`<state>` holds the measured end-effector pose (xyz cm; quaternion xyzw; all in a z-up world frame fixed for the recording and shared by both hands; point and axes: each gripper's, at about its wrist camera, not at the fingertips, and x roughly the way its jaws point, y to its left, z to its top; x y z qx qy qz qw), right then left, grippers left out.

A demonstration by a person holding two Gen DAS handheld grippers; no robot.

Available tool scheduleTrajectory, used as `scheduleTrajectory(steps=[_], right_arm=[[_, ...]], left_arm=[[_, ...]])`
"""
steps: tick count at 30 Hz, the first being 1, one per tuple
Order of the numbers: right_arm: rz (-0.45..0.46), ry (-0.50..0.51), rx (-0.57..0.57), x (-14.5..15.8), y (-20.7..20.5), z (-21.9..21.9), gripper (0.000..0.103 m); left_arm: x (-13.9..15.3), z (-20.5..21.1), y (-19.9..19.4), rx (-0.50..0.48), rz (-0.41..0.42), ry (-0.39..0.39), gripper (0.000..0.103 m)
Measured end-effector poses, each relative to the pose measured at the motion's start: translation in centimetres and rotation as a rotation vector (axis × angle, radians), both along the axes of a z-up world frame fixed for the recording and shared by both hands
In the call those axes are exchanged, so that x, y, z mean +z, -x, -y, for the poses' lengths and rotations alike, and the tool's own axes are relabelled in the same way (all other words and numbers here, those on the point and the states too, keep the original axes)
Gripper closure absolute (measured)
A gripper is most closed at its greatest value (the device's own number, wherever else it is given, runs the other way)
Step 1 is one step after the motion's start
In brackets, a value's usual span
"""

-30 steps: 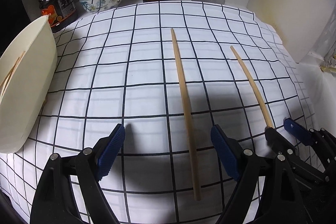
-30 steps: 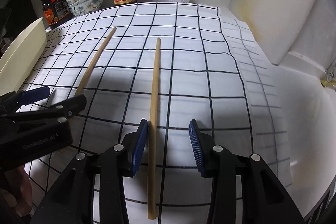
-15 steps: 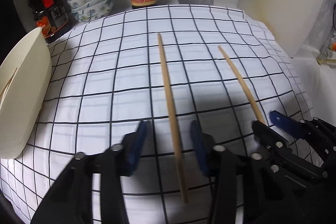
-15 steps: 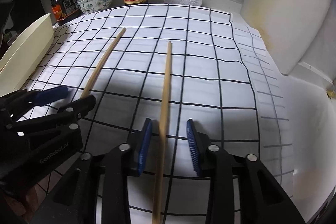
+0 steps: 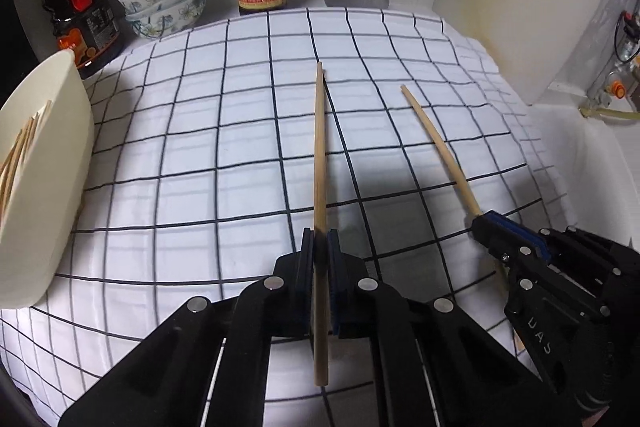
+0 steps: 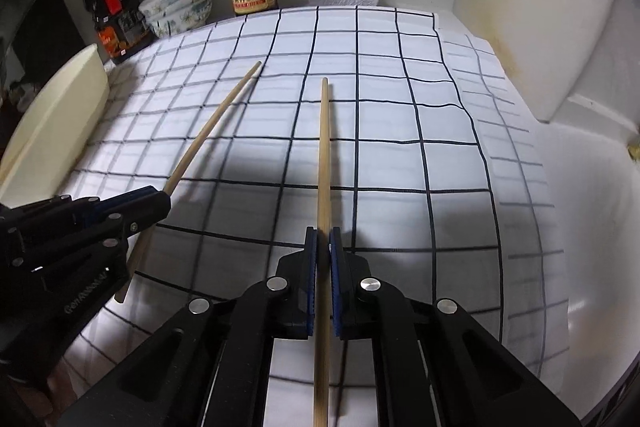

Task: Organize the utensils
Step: 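Lift both held chopsticks and carry them over the white plate, then lower the chopsticks into the plate and open both tools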

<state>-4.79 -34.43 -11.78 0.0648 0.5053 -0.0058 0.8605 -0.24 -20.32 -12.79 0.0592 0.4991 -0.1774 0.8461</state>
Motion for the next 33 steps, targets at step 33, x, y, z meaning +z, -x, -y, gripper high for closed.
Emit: scheduleTrajectory(steps=[33], right_arm=[[0.082, -0.147, 0.344, 7.9, -14.3, -30.2, 0.097]], left_arm=[[9.7, -32.0, -8.6, 0.363, 0.137, 0.018, 0.096]])
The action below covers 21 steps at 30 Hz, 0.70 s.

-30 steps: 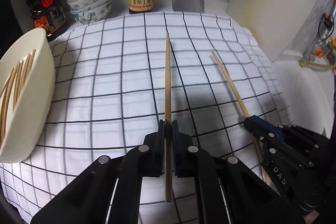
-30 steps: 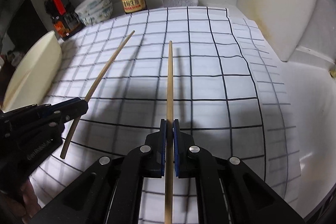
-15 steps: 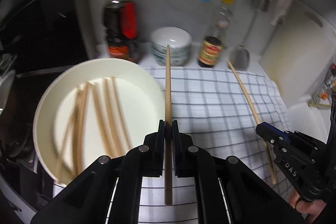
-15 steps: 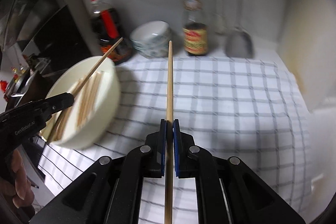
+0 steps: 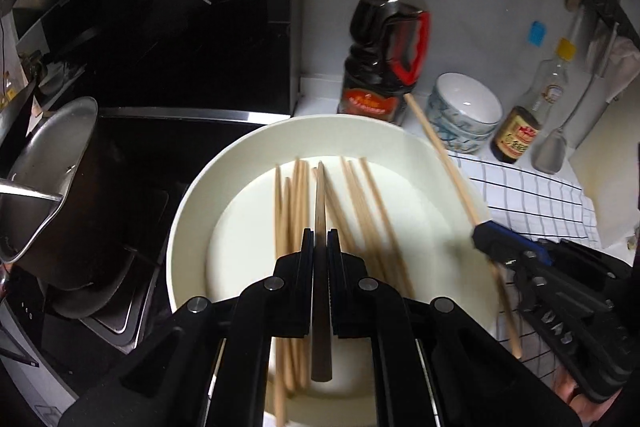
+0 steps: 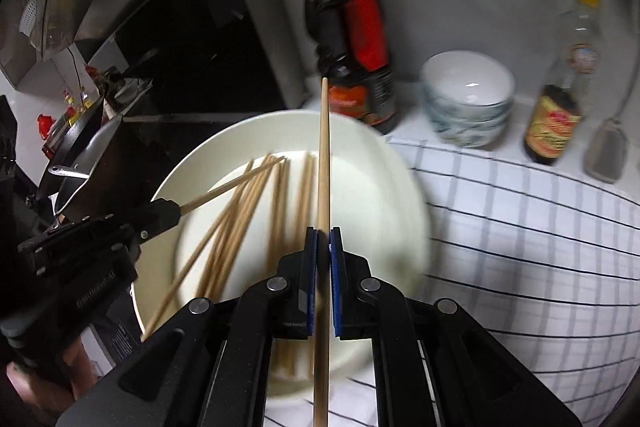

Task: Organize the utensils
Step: 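Lower the chopsticks into the plate and open both tools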

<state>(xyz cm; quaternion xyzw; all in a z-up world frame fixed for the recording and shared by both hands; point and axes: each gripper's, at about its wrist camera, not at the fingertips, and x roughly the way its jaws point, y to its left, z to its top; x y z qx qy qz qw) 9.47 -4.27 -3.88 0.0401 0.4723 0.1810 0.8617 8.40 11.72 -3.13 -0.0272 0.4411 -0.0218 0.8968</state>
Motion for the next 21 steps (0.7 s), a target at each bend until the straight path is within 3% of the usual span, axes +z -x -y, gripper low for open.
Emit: scheduleTrajectory(steps=[8, 13, 14, 15, 16, 17, 18, 21], right_arm=[[-0.129, 0.036, 0.002, -3.5, -2.2, -2.8, 0.097], [-0.157, 0.054, -0.012, -4.3, -2.6, -3.1, 0.097], [-0.161, 0.056, -0.018, -4.4, -2.6, -3.0, 0.097], [-0.159, 0.053, -0.027, -4.3, -2.5, -2.9, 0.097], [-0.156, 0.048, -0.034, -4.2, -2.5, -2.7, 0.095], [-0.150, 0.042, -0.040, -3.9, -2.3, -2.5, 0.090], [-0.141, 0.044, -0.043, -3.6, -2.3, -2.5, 0.087], [-0.109, 0.069, -0.039, -2.3, -1.7, -2.2, 0.085]], left_arm=[[-2.7, -0.8, -1.7, -0.011, -0.066, 0.032, 0.096], [-4.2, -0.8, -2.6, -0.022, -0.117, 0.046, 0.095], [-4.4, -0.9, -2.6, -0.011, -0.126, 0.041, 0.089], [-4.4, -1.1, -2.7, 0.003, -0.134, 0.041, 0.070], [-4.4, -1.4, -2.6, 0.013, -0.132, 0.043, 0.057], [-4.1, -1.7, -2.4, 0.030, -0.116, 0.042, 0.032], [-3.8, -2.0, -2.2, 0.039, -0.098, 0.041, 0.027], [-2.8, -2.5, -1.8, 0.050, -0.091, 0.033, 0.027]])
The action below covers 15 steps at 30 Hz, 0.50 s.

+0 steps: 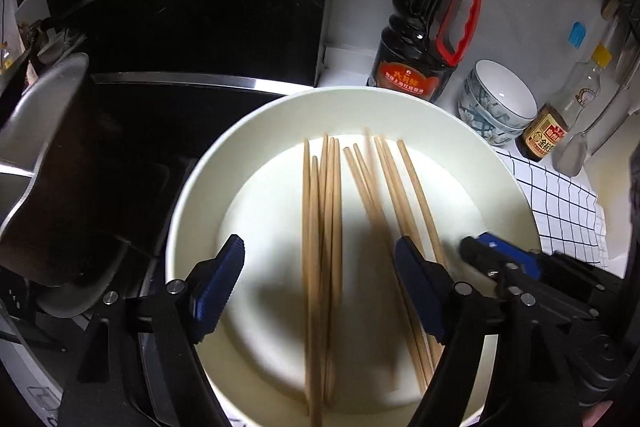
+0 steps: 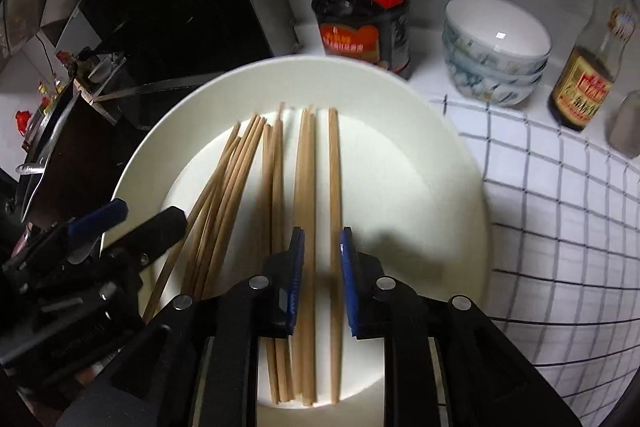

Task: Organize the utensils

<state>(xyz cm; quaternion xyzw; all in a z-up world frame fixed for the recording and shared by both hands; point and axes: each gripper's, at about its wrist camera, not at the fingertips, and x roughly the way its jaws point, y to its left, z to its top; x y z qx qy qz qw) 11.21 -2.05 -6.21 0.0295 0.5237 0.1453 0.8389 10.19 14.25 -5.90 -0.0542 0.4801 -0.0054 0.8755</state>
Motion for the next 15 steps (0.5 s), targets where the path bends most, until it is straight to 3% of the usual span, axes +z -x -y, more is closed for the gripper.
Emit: scheduleTrajectory(steps=[3, 5, 9, 11, 15], right_arm=[[0.025, 0.010, 0.004, 1.3, 0.7, 0.2, 0.082], [0.035, 0.014, 0.007, 1.7, 1.3, 0.7, 0.071], [0.042, 0.024, 0.027, 2.5, 2.4, 1.3, 0.071], [0.041, 0.016, 0.029, 2.8, 2.8, 1.7, 0.063], [0.057, 0.017, 0.053, 3.8, 3.8, 2.0, 0.061]], left_arm=[[0.6, -0.3, 0.4, 0.020, -0.006, -0.006, 0.023], [1.0, -0.4, 0.8, 0.033, -0.005, -0.010, 0.020], [2.1, -0.3, 2.1, 0.057, 0.006, -0.030, 0.015], [2.6, -0.2, 2.7, 0.068, 0.007, -0.039, 0.013], [3.8, 0.4, 3.7, 0.086, 0.012, -0.046, 0.011]])
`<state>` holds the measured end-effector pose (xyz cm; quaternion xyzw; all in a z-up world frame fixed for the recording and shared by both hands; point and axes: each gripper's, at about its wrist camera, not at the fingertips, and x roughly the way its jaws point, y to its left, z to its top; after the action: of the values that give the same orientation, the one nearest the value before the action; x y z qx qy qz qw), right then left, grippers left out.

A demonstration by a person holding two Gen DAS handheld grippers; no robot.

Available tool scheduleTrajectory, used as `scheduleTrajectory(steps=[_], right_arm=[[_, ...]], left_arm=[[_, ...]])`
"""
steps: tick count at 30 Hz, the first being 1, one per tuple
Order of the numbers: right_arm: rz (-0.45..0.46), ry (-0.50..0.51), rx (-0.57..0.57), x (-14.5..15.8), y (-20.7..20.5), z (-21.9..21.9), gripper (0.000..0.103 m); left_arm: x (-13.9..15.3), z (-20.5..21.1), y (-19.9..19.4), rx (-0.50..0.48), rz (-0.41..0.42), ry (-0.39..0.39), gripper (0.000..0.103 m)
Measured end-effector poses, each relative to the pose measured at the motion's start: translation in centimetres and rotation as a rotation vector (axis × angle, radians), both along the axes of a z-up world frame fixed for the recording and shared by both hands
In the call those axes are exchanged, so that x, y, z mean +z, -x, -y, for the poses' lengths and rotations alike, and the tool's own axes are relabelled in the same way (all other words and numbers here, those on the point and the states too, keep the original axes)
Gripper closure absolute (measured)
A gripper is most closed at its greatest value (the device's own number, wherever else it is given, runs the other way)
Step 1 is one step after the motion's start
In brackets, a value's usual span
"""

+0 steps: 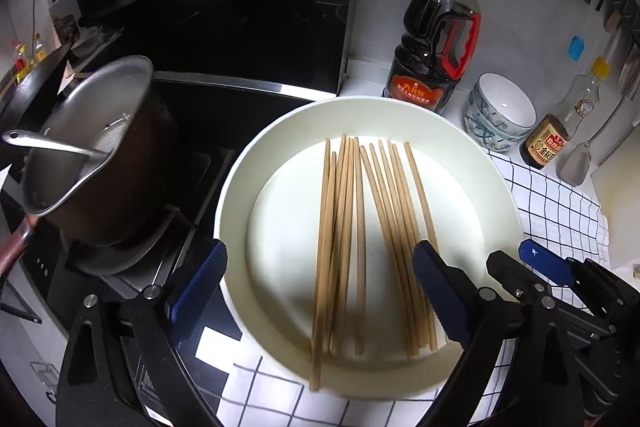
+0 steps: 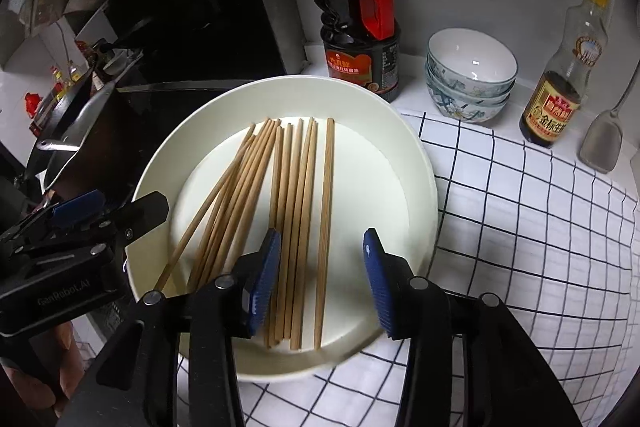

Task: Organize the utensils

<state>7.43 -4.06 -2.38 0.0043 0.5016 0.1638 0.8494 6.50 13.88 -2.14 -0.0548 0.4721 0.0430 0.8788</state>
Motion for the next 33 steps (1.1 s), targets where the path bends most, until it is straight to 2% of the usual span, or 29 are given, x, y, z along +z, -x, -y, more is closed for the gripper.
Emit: scheduleTrajectory(steps=[11, 33], right_arm=[[0.027, 0.012, -0.006, 2.1, 1.5, 1.8, 0.047], [0.040, 0.020, -0.028, 3.5, 2.4, 4.1, 0.044]], left_arm=[[2.3, 1.6, 2.0, 0.027, 0.018, -0.044, 0.008], [3.6, 2.7, 3.7, 0.081, 0.022, -0.084, 0.006]])
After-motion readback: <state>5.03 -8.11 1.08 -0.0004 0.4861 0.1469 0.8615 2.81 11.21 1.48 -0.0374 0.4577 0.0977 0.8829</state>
